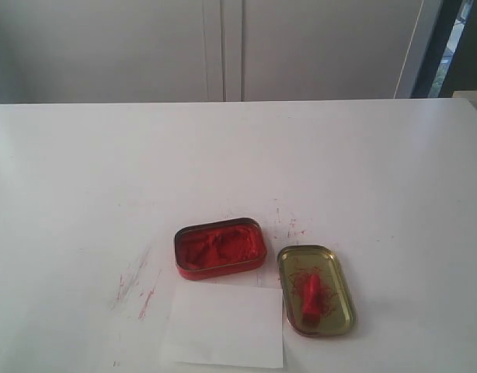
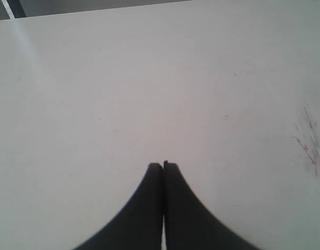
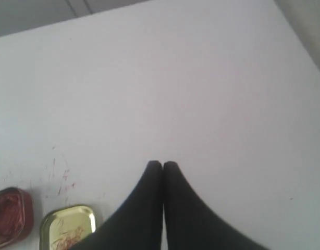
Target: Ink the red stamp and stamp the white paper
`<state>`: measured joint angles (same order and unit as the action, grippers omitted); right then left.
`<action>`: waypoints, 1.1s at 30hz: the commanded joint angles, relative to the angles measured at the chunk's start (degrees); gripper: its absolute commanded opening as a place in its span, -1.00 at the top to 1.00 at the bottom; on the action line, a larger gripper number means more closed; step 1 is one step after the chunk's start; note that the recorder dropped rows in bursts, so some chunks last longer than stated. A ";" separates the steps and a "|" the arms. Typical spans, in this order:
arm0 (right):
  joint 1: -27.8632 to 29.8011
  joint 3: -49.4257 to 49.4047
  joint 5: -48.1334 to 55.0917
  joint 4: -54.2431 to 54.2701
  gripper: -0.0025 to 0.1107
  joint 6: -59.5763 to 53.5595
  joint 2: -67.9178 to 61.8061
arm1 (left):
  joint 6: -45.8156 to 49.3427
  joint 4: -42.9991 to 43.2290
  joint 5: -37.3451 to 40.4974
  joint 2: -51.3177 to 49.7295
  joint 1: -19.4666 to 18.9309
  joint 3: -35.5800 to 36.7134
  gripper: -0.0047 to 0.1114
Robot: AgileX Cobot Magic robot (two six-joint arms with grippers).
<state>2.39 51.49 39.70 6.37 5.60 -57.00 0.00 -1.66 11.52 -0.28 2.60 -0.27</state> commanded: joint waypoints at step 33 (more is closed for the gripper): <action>-33.08 3.34 4.31 3.55 0.96 11.91 -28.90 | 0.00 -0.21 0.13 0.28 -0.24 0.27 0.92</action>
<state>-28.54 54.56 44.62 10.58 15.20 -84.52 0.00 -1.66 11.52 -0.28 2.60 -0.27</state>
